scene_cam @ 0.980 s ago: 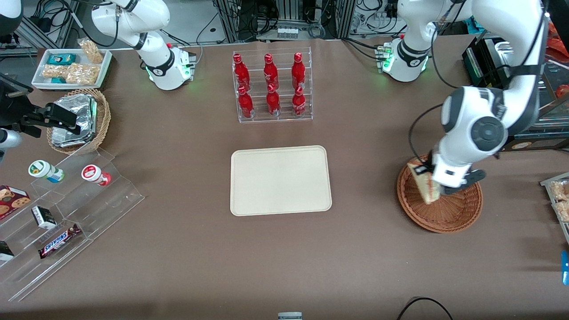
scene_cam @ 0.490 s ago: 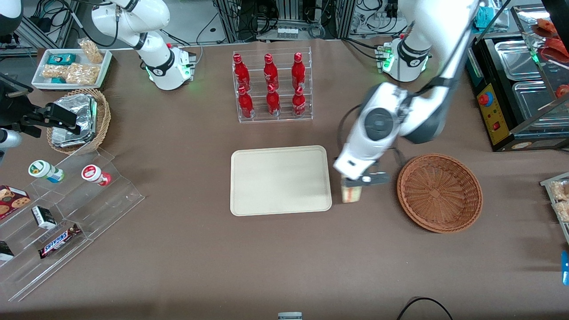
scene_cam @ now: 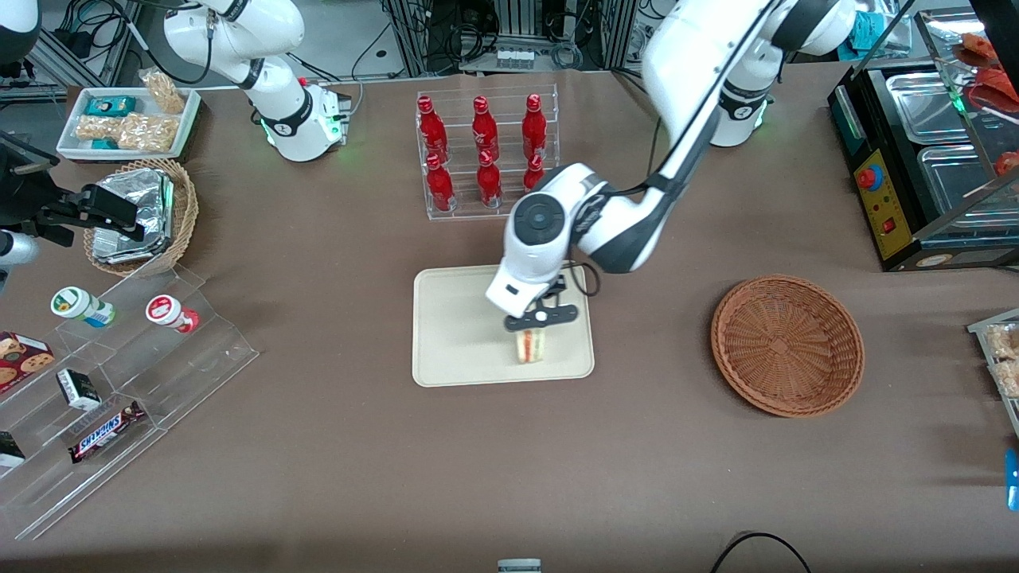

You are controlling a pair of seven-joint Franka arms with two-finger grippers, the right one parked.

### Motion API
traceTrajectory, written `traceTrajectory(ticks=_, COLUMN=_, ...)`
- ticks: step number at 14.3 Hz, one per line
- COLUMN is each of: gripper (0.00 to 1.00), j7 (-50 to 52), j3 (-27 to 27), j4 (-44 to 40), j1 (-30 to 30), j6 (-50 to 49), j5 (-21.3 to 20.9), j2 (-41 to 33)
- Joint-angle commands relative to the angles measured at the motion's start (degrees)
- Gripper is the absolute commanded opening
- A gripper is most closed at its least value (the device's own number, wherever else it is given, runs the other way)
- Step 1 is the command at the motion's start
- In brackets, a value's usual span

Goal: Place sandwich from basket to tray
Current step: 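Lift the sandwich and carry it with the left gripper over the tray, then lower the sandwich onto the tray and open the left gripper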

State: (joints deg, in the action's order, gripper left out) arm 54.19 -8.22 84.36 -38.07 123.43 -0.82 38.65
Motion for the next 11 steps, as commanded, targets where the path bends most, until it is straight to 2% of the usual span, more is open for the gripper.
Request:
traceTrajectory(ticks=1, gripper=0.0, j7=3.0, j3=0.9, j4=-3.6, j1=-3.9, j6=3.1, j5=-0.6, j2=3.4)
traceTrajectory(ticks=8, gripper=0.02, j7=4.6, j3=0.9, j4=-3.1, j1=-5.7, j6=3.1, j5=-0.7, j2=4.9)
traceTrajectory(ticks=9, gripper=0.04, j7=5.7, j3=1.0, j4=-3.2, j1=-5.9, j6=3.1, j5=-0.8, j2=5.5)
traceTrajectory(ticks=11, gripper=0.17, j7=6.7, j3=1.0, j4=-3.2, j1=-6.0, j6=3.2, j5=-0.7, j2=6.3)
